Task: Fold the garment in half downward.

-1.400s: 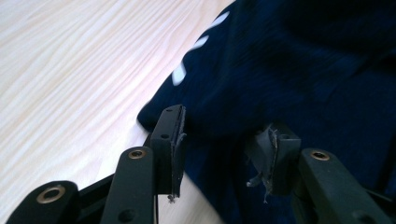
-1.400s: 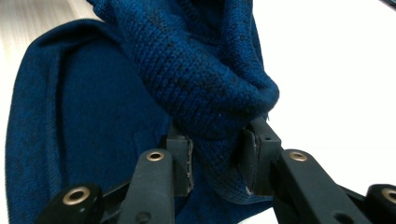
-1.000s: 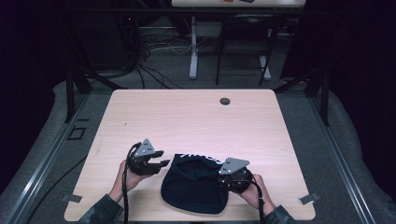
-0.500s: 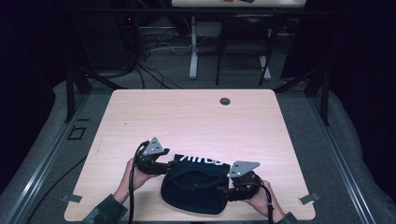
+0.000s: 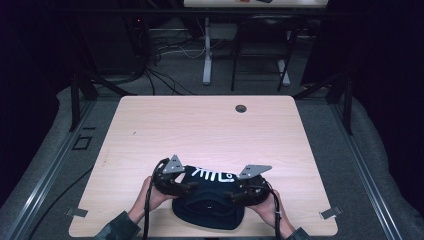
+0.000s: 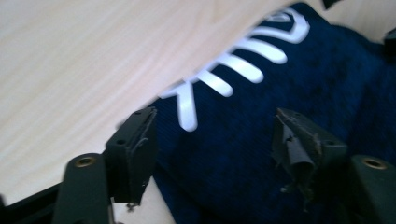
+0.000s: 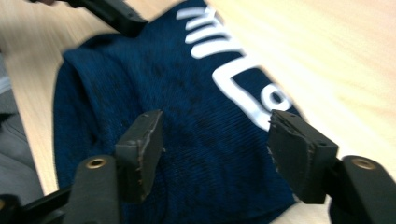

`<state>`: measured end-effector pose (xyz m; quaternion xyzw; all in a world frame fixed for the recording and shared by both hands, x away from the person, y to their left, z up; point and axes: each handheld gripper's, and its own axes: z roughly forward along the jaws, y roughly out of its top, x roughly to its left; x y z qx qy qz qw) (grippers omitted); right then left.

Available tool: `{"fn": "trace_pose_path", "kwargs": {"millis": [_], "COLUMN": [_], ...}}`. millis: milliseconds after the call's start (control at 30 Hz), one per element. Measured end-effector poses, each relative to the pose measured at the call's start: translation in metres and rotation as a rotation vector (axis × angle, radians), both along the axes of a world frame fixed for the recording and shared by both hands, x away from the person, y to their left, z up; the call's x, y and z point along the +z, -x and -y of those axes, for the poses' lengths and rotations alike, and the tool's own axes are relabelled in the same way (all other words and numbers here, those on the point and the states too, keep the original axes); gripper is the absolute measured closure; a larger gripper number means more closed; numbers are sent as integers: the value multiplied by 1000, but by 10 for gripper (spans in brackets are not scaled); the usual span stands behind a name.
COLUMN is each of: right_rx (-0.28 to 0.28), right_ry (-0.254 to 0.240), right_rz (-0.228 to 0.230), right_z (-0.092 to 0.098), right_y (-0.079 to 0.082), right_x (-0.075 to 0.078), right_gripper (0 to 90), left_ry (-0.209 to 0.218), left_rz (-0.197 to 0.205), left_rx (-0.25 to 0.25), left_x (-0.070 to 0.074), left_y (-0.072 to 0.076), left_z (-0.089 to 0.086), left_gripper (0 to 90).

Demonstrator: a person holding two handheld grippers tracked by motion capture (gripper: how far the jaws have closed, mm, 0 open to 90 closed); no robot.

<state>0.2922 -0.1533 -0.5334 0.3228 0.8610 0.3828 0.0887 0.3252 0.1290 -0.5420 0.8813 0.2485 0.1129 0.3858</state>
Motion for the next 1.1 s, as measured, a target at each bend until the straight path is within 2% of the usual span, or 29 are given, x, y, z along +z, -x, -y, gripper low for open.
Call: {"fn": "trace_pose_path", "kwargs": {"millis": [100,167,200,233,267,300,333,500,700,867,933,967,1000,1033,1100], "right_rx": [9,20,21,30,30,36,46,59,79,75,68,53,55,56,48], "right_ry": [35,61,72,82,88,120,130,190,212,213,228,228,226,213,210], "right_rz": [-45,-52,-53,-75,-76,-67,-63,-30,-15,-12,-4,-11,-45,-57,-51], "right_z": [-6,-8,-10,-11,-12,-14,-15,-22,-23,-23,-23,-23,-21,-20,-19], "right_y": [-1,0,1,1,1,1,2,3,-6,-16,-20,-23,-30,-34,-40], "right_x": [-11,-17,-20,-22,-24,-25,-27,-31,-32,-33,-33,-36,-38,-39,-39], "right_gripper": [282,273,257,232,223,207,179,142,139,132,68,20,0,0,0], "left_ry": [-27,-44,-69,-74,-86,-95,-100,-104,-101,-82,-80,-79,-73,-75,-75], "left_rz": [-17,-33,-38,-41,-49,-49,-45,-50,-57,-54,-61,-70,-72,-72,-62], "left_rx": [-29,-48,-49,-44,-47,-49,-43,-31,0,34,40,43,47,56,68], "left_x": [-8,-13,-16,-18,-22,-24,-26,-28,-30,-33,-34,-34,-35,-35,-35], "left_y": [6,8,9,10,12,13,14,15,15,11,9,7,5,4,1], "left_z": [3,4,4,5,6,6,6,6,8,9,9,10,10,11,13], "left_gripper": [255,235,204,183,171,163,159,153,150,145,137,122,114,113,113]}}
